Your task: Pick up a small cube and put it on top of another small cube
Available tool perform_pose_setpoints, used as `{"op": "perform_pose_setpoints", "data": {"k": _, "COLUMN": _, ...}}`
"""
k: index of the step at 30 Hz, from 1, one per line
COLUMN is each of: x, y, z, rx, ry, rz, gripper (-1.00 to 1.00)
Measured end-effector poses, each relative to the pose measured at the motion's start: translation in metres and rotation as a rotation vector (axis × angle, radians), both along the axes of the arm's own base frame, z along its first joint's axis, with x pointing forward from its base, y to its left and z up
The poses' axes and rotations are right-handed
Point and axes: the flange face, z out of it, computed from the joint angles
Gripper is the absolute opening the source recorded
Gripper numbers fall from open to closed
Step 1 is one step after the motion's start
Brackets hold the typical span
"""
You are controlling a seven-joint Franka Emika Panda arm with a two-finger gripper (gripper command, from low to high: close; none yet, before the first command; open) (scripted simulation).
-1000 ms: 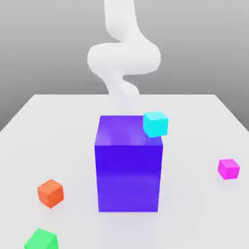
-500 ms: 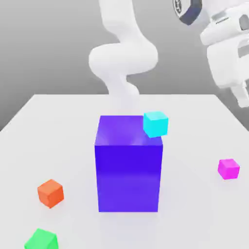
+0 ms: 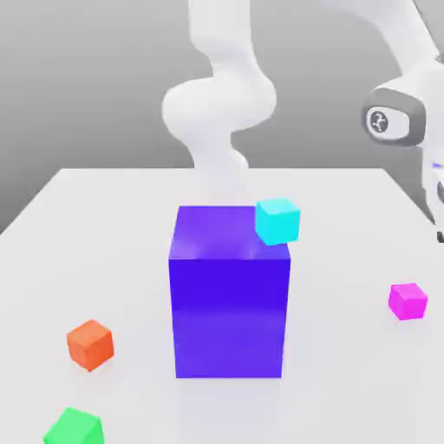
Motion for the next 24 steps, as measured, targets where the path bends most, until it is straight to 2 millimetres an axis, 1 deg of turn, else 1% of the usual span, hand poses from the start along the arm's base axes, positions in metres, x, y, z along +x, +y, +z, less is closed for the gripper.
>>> {"op": "perform_pose_setpoints", "data": {"k": 5, "x": -0.042, "y": 0.002, "z": -0.046, "rx": -0.095, "ry": -0.011, "rz": 0.176, "gripper": 0.0}}
{"op": "perform_pose_setpoints", "data": {"k": 7, "x": -0.046, "y": 0.002, "z": -0.061, "rx": -0.107, "ry": -0.017, "rz": 0.201, "gripper": 0.0}}
{"op": "perform_pose_setpoints", "data": {"k": 14, "x": -0.048, "y": 0.001, "z": -0.116, "rx": -0.112, "ry": -0.016, "rz": 0.209, "gripper": 0.0}}
{"op": "perform_pose_setpoints", "data": {"k": 15, "x": -0.048, "y": 0.001, "z": -0.12, "rx": -0.112, "ry": -0.015, "rz": 0.208, "gripper": -1.0}}
{"op": "perform_pose_setpoints", "data": {"k": 21, "x": -0.049, "y": 0.0, "z": -0.122, "rx": -0.113, "ry": -0.014, "rz": 0.208, "gripper": -1.0}}
{"op": "perform_pose_setpoints", "data": {"k": 22, "x": -0.048, "y": 0.001, "z": -0.119, "rx": -0.113, "ry": -0.015, "rz": 0.209, "gripper": -1.0}}
{"op": "perform_pose_setpoints", "data": {"k": 24, "x": -0.047, "y": 0.002, "z": -0.106, "rx": -0.112, "ry": -0.019, "rz": 0.21, "gripper": -1.0}}
